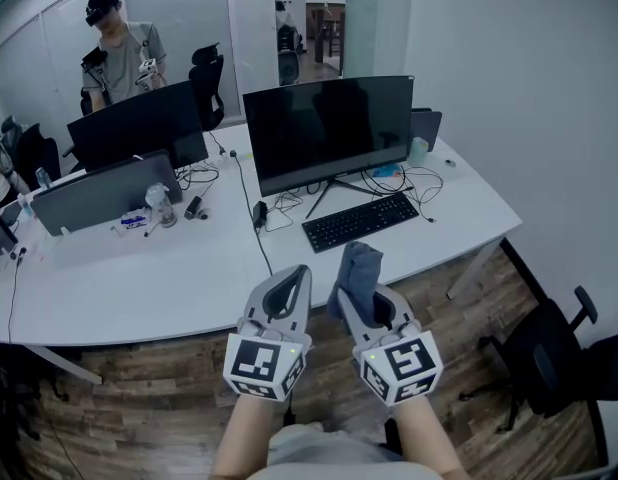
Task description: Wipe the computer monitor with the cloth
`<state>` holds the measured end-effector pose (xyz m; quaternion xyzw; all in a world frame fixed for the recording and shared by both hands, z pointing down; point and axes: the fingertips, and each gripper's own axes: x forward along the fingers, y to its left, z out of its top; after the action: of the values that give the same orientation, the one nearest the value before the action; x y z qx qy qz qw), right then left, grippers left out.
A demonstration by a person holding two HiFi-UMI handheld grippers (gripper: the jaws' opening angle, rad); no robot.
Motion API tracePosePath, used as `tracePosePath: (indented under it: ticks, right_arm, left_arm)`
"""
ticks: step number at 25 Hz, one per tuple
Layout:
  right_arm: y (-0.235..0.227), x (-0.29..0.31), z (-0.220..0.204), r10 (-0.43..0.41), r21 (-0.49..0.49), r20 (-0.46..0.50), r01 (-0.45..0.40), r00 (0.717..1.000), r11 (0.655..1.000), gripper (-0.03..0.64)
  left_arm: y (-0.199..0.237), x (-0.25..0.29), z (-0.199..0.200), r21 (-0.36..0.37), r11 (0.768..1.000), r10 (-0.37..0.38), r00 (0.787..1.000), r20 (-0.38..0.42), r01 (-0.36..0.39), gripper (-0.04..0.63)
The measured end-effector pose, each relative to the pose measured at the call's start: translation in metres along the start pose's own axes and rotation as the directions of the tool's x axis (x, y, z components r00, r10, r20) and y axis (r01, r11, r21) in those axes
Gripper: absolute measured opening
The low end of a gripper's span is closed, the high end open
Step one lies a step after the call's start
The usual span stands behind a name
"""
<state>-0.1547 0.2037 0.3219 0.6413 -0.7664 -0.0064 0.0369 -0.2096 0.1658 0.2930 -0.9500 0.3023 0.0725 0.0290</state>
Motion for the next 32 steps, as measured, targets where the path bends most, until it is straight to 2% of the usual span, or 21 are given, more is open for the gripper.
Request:
tracePosePath:
  ticks: [10,17,32]
  right_arm:
    - [-0.006,0.046,0.001,0.018,-0.018,-0.015,-0.018,1.000,1.000,0.089]
    - [-0.027,0.072,-0.005,0.020,-0.021,-0.021,-0.021,1.000,1.000,0.089]
    - [-0.098,0.153,-0.005,0.138,-0.030,-0.016,-0.138,0.990,0.990,0.091]
  left_arm:
    - [0.039,0.024,-0.006,-0.003,1.000,0.020,1.000,0.002,-0.020,0.009]
    - [0.061,0.046,-0.015,0.003,0.998,0.062,0.998,-0.010,-0.062,0.009]
    - [0.102,0.136,-0.035,0.020,0.984,0.179,0.984,-0.024,-0.178,0.009]
